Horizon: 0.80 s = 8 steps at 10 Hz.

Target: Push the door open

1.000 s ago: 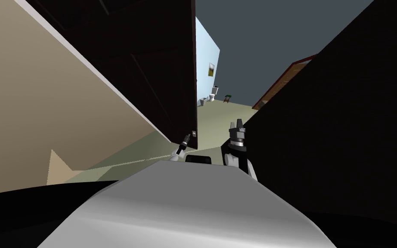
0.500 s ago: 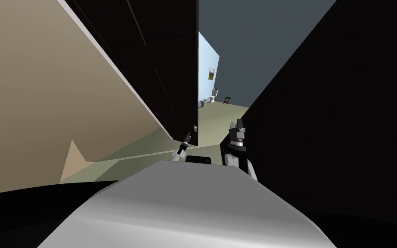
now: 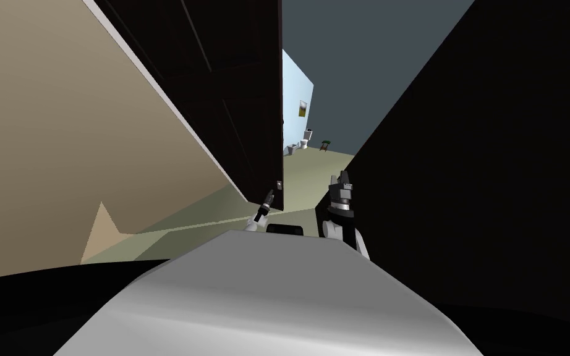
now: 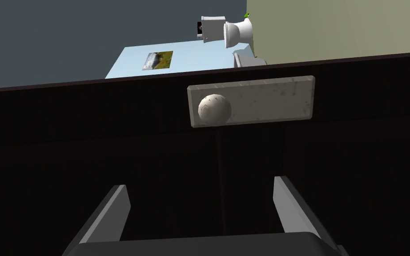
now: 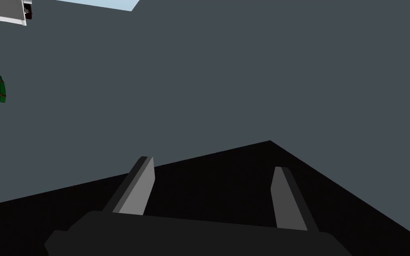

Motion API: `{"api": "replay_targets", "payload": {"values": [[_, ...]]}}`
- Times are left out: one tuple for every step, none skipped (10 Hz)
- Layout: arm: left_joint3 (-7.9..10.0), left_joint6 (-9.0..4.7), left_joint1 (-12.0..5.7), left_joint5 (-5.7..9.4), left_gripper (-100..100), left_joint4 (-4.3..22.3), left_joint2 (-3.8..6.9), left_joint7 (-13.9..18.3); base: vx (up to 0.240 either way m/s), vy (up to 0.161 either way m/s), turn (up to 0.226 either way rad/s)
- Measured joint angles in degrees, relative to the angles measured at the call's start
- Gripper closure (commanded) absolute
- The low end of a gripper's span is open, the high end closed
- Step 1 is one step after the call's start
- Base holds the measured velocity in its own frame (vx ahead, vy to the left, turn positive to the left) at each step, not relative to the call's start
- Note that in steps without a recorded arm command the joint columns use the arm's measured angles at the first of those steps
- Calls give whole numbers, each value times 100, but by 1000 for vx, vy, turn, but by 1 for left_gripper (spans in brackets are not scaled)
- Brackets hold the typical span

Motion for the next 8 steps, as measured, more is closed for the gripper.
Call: {"api": "replay_targets", "payload": {"values": [[11, -14, 1, 5, -100, 6, 9, -9, 205, -45, -34], [25, -26, -5, 11, -100, 17, 11, -19, 195, -54, -27], [39, -41, -8, 16, -100, 30, 6, -31, 196, -62, -21], [52, -58, -8, 22, -100, 41, -1, -42, 174, -45, -26], [65, -74, -9, 27, -100, 53, -15, -52, 212, -84, -32], [75, -85, -6, 32, -100, 57, -30, -60, 197, -78, -15], [86, -96, -4, 36, -100, 61, -54, -70, 73, -26, 16], [85, -107, -1, 36, 100, 59, -58, -72, -16, 1, -6]]}}
